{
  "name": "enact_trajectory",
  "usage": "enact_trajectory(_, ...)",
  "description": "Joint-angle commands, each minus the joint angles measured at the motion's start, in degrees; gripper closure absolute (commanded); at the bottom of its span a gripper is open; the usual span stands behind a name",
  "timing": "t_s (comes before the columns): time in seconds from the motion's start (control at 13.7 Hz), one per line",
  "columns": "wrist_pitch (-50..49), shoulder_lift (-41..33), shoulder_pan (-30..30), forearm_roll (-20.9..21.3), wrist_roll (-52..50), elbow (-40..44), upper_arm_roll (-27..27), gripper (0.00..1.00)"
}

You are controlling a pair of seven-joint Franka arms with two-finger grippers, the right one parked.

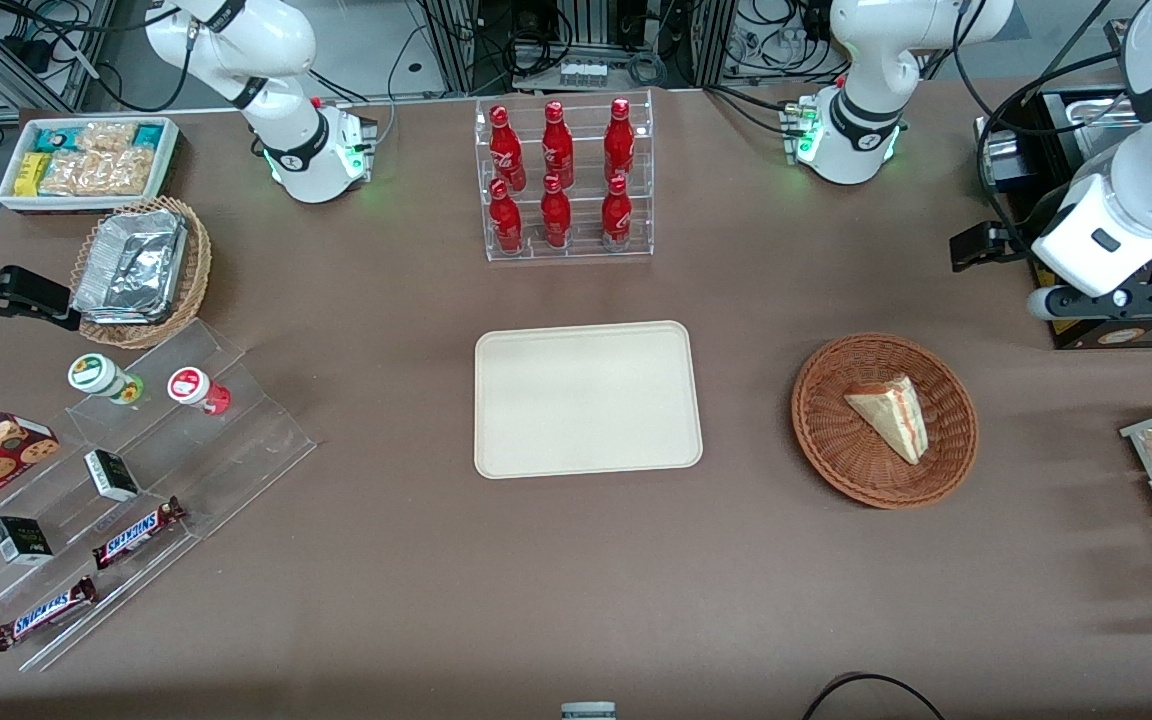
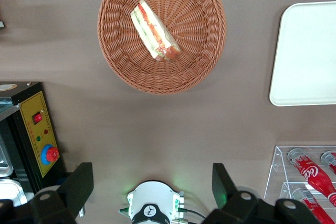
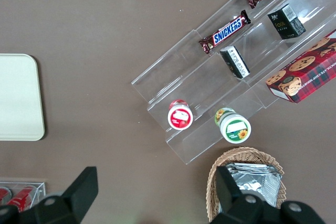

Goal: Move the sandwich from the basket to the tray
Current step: 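Move the left gripper over the wrapped sandwich in the wicker basket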

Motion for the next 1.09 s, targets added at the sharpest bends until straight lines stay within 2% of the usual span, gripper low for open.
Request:
enact_trajectory(0.0, -0.56, -0.95, 0.0, -0.37, 3.19, 0.22, 0.3, 0.0)
enact_trajectory(0.22, 4.43, -0.25, 0.0, 1.21, 3.21, -1.62, 0.3, 0.0)
enact_trajectory(0.66, 22.71, 2.03, 0.09, 1.39, 2.42, -14.89, 1.26, 0.0)
enact_trajectory(1.02, 33.0, 5.1, 0.09, 1.31, 0.85, -20.96, 2.41, 0.0)
